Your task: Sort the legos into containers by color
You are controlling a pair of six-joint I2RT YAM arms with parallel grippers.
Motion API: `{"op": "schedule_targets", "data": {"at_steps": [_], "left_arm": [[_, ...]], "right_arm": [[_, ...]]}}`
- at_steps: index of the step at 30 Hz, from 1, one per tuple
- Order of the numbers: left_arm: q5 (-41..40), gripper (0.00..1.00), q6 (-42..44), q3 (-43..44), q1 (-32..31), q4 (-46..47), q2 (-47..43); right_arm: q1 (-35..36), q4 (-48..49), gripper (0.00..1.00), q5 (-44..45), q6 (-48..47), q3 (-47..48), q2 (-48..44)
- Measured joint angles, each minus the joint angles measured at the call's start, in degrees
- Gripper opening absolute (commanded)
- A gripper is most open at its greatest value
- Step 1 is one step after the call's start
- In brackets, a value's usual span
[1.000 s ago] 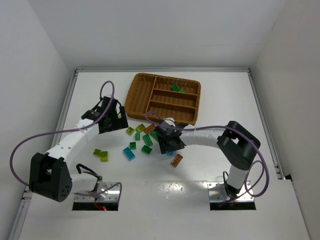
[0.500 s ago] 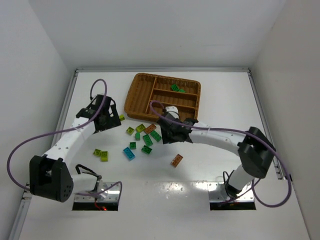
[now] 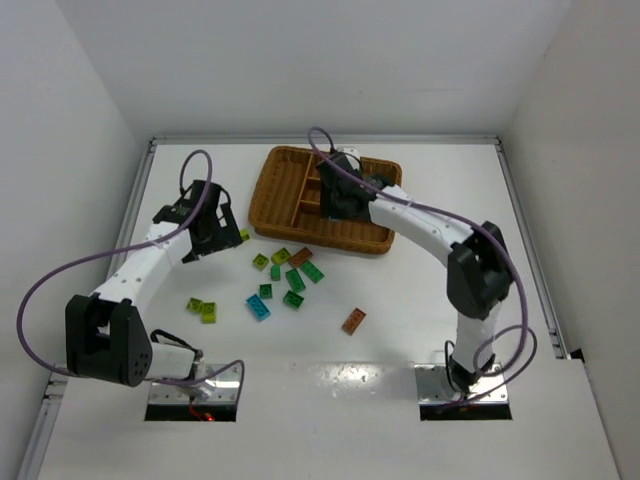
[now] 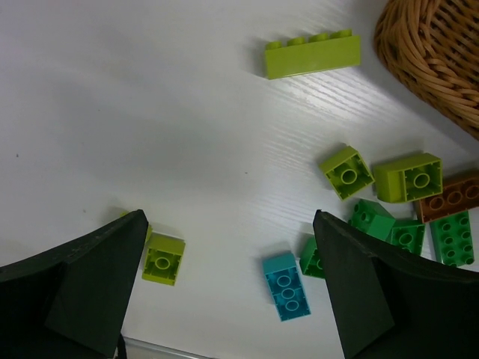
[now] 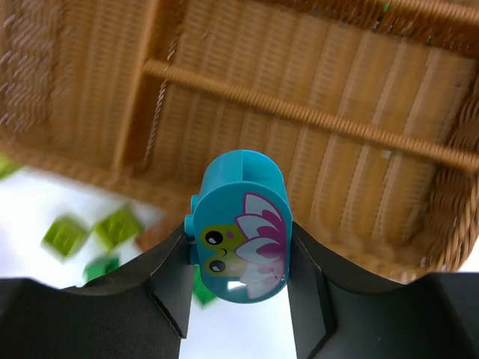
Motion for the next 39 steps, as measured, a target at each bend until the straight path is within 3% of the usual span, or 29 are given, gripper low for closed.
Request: {"op": "schedule_targets", "data": {"at_steps": [12, 14, 16, 18, 24, 27, 32, 39], "left_arm": [[1.90, 1.00, 0.22, -0.37, 0.00, 2.05, 2.25], [2.08, 1.00, 0.22, -0.39, 0.00, 2.27, 2.25], [2.36, 1.00, 0.24, -0.39, 0.00, 2.43, 2.25], [2.71, 1.00, 0.22, -0.39, 0.00, 2.64, 2.25], [3.34, 1.00, 0.28, -0.63, 0.00, 3.21, 2.25], [3.45, 1.00, 0.44, -1.11, 0.00, 3.28, 2.25], [3.72, 1.00, 0.48, -1.88, 0.17, 3.85, 2.25], [4.13, 1.00, 0.48, -2.54, 0.33, 4.22, 2.25]], "right_arm": [[-6.78, -3.43, 0.38, -3.28, -2.10, 17.49, 18.34], [-7.39, -3.45, 0.44, -3.56, -1.86, 17.77, 19.34], [-7.91, -3.48, 0.65, -3.65, -1.33, 17.77, 19.74], [-8.39, -3.32, 0.76, -3.54, -0.48, 17.84, 19.87], [-8.79, -3.28, 0.77, -1.11, 0.72, 18.71, 19.98], [-8.39, -1.42, 0.75, 0.35, 0.70, 15.10, 17.57], [-6.08, 1.49, 0.74, 0.55, 0.68, -1.49, 5.33], [-4.02, 2.95, 0.77, -4.13, -0.68, -5.01, 1.77]]}}
